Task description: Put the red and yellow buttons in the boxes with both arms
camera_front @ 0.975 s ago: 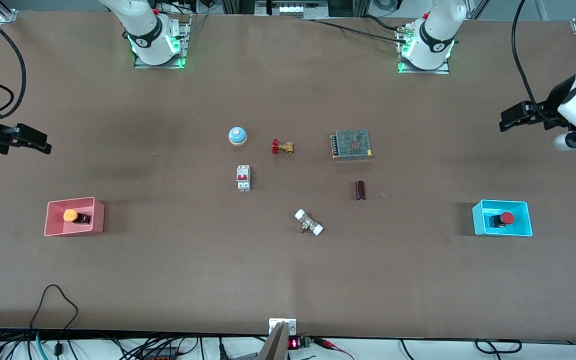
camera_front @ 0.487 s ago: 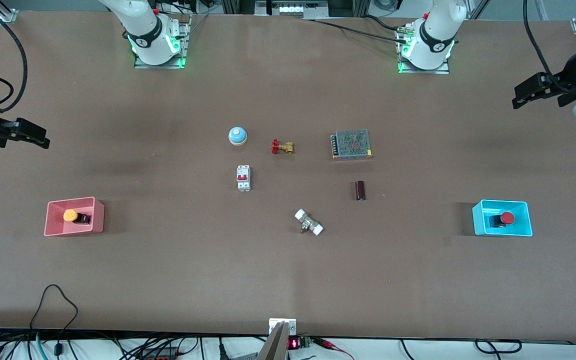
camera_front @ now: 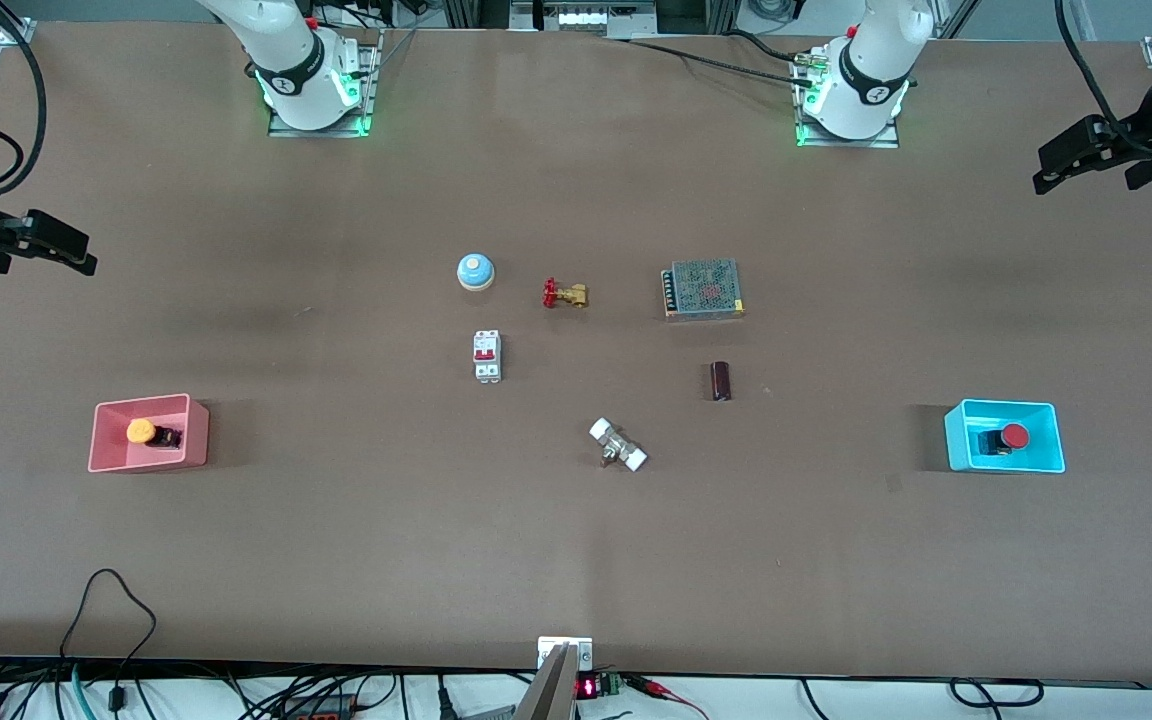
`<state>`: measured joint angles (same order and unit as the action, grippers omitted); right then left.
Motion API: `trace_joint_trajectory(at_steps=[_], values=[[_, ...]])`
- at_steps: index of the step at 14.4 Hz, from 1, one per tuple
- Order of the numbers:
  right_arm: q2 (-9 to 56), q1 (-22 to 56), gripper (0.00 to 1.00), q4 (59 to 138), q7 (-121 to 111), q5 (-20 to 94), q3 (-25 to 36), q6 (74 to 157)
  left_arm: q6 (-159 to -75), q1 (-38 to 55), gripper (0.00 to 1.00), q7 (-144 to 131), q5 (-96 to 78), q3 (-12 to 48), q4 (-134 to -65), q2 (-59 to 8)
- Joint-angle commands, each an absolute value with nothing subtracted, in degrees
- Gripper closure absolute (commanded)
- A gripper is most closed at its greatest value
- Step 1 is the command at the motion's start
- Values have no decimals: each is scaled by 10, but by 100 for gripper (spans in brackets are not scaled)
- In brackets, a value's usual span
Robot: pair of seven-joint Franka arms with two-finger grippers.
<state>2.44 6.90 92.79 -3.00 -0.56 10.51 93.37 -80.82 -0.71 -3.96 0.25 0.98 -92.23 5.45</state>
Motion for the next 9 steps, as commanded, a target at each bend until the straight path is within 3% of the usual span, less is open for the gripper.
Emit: trace_joint_trajectory(at_steps=[1,9], values=[[10,63,0,947,-25,-15,98,935,-809,-3,0,-35,4,3,-940,70],[9,63,0,946,-24,-14,98,926,-812,-5,0,-38,4,4,-939,71]])
